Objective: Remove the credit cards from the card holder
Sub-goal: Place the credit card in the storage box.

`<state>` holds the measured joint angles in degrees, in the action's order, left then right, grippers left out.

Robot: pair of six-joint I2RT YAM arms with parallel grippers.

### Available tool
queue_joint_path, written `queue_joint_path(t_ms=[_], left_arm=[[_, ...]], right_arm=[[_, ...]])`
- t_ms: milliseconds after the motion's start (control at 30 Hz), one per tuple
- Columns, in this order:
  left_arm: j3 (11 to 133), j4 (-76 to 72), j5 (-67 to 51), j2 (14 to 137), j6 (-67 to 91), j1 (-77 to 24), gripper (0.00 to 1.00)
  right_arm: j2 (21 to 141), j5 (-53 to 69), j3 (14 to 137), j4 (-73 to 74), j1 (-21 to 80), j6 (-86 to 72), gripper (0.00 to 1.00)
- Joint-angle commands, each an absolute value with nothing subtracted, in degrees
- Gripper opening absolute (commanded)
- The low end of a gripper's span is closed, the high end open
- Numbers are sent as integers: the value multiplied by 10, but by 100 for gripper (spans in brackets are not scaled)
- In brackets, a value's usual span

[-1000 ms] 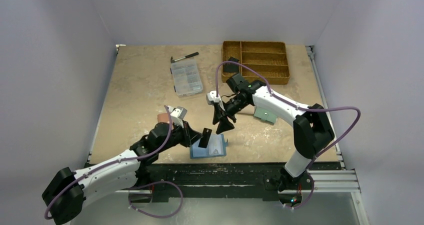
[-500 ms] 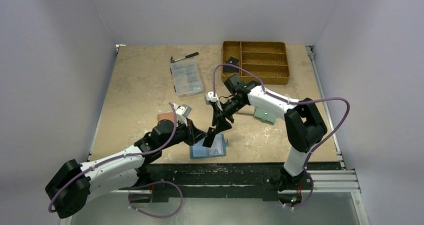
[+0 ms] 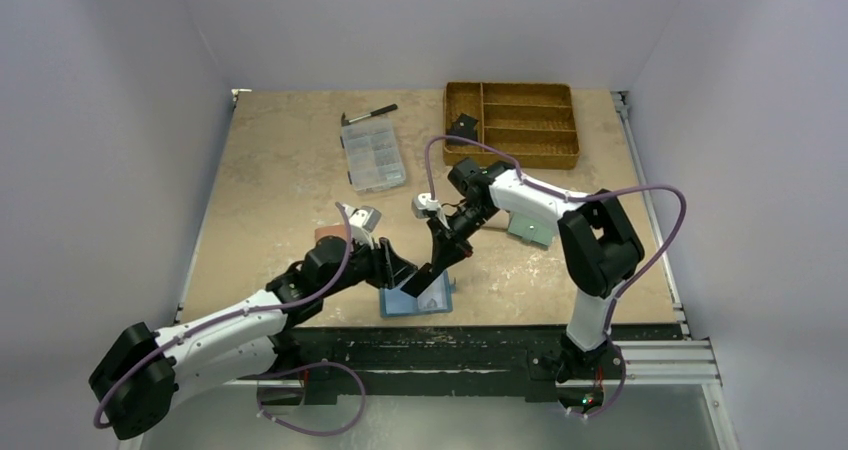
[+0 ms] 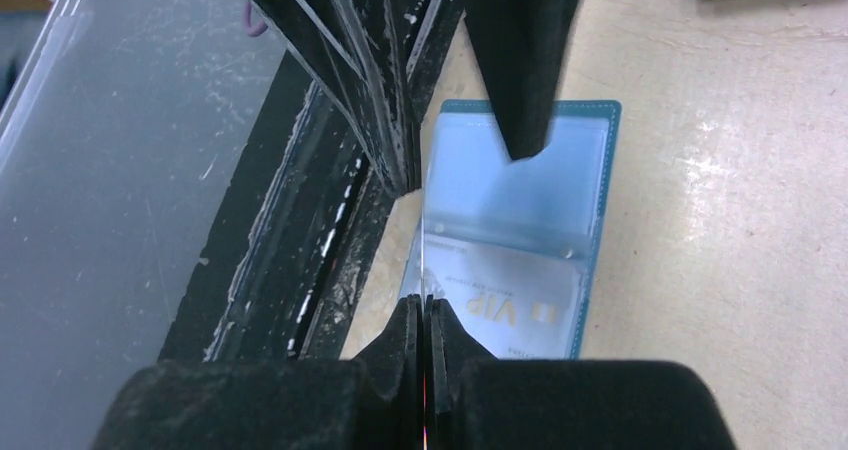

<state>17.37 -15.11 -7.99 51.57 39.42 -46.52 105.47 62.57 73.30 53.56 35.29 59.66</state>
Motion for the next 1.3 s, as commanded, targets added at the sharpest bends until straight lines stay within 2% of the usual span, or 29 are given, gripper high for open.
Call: queue_joint_path(t_ms=[0,100,167,200,300,467,700,1067,1267], left_arm=[[218,-81,-11,475,397,-463,56],[225,-39,31,429,399,-463,76],[227,-8,65,398,407,-462,93],[226,-2,78,385,411,-462,98],[220,-1,77,364,409,-462,99],[213,22,53,374,413,-462,99],[206,17,52,372,422,-462,99],[224,36,73,389,414,-462,99],[225,34,76,402,416,-462,99]], right_arm=[[1011,638,760,575,324,617,0],[984,633,772,558,271,570,0],[967,611,788,516,236,502,0],[960,589,798,497,223,456,0],[963,465,865,461,196,384,0],[1034,241,1025,473,185,376,0],[1154,97,1215,493,185,378,0],[1253,54,1276,468,185,379,0],[1278,82,1262,382,183,245,0]])
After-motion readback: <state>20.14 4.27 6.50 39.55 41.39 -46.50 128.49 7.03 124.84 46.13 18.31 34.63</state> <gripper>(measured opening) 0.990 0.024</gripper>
